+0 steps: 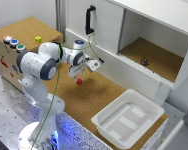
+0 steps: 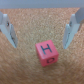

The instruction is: Grasp the pink block, then turn it left

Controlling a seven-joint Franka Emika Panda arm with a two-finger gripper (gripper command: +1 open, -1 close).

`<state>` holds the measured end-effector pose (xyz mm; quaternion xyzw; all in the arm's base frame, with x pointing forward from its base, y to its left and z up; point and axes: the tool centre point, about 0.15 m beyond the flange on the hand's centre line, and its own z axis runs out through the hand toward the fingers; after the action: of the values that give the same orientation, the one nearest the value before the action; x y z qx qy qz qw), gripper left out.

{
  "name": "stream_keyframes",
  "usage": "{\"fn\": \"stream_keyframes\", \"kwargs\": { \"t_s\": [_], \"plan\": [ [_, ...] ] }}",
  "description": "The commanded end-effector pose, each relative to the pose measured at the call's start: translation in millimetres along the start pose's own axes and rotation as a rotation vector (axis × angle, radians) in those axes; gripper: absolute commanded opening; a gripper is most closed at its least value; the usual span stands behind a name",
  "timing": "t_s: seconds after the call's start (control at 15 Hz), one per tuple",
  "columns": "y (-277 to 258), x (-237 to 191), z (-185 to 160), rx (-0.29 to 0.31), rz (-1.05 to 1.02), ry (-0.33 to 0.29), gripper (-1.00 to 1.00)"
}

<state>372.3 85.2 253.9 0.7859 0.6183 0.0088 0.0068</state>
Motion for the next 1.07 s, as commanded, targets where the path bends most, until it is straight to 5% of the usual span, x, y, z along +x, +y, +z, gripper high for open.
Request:
{"fn": "stream_keyframes", "kwargs": {
  "t_s": [0.0, 0.47, 0.8, 0.87, 1.0],
  "plan": [
    [-47.3, 10.1, -41.3, 0.090, 0.450, 0.047, 1.00],
    [-51.4, 46.0, -47.6, 0.075, 1.151, 0.142, 1.00],
    [-31.8, 67.6, -21.6, -0.003, 1.269, 0.164, 1.00],
    [-31.9, 72.5, -13.3, 0.011, 1.270, 0.173, -1.00],
    [-30.7, 77.1, 3.5, 0.065, 1.274, 0.167, -1.00]
  ]
}}
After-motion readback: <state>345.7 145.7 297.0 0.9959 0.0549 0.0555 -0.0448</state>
